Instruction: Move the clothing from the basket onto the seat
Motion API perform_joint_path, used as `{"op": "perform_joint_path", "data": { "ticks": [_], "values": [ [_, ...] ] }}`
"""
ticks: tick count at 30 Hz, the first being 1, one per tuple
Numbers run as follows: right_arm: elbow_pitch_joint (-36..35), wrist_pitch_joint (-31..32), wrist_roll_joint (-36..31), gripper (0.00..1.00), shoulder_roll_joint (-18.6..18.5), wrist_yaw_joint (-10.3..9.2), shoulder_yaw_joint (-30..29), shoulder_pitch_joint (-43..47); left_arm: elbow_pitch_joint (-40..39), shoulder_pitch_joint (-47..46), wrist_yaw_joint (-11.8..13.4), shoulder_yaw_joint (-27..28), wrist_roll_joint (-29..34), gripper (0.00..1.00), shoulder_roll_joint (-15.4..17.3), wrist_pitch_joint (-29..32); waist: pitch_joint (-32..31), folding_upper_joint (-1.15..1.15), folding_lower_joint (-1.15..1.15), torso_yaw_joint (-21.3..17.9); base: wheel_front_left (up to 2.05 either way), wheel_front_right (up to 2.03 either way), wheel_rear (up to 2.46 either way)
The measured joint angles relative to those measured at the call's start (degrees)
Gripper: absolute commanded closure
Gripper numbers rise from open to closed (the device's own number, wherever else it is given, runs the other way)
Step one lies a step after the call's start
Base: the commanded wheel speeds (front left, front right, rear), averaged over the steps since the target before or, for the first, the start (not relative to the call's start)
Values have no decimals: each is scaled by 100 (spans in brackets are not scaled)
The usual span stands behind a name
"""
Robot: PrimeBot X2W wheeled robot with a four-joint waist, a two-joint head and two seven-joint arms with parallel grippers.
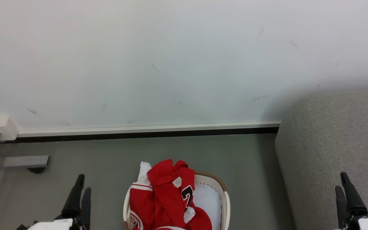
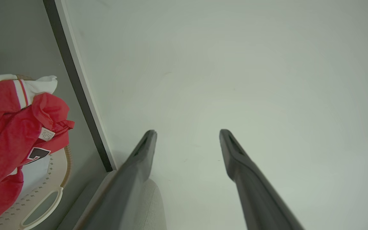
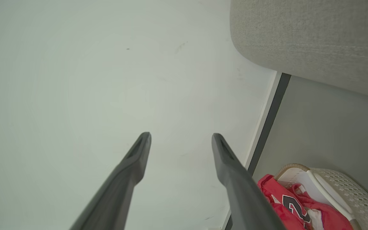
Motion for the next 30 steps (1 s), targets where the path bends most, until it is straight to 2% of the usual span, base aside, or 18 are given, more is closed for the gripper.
{"op": "perform_joint_path", "data": {
  "ticks": [7,16,30],
  "values": [
    [-87,-200,-600,0,-14,0,80,71,24,1,0,-85,283,0,0,-209,4,0,0,6,0,0,0],
    [-315,-433,-1862,0,-25,0,192,122,13,15,24,-191,1283,0,1,-401,8,0,0,16,0,0,0],
    [-403,-742,-3776,0,-182,0,457,214,-140,131,263,-399,3092,0,3,-733,3,0,0,42,0,0,0]
  ]
}}
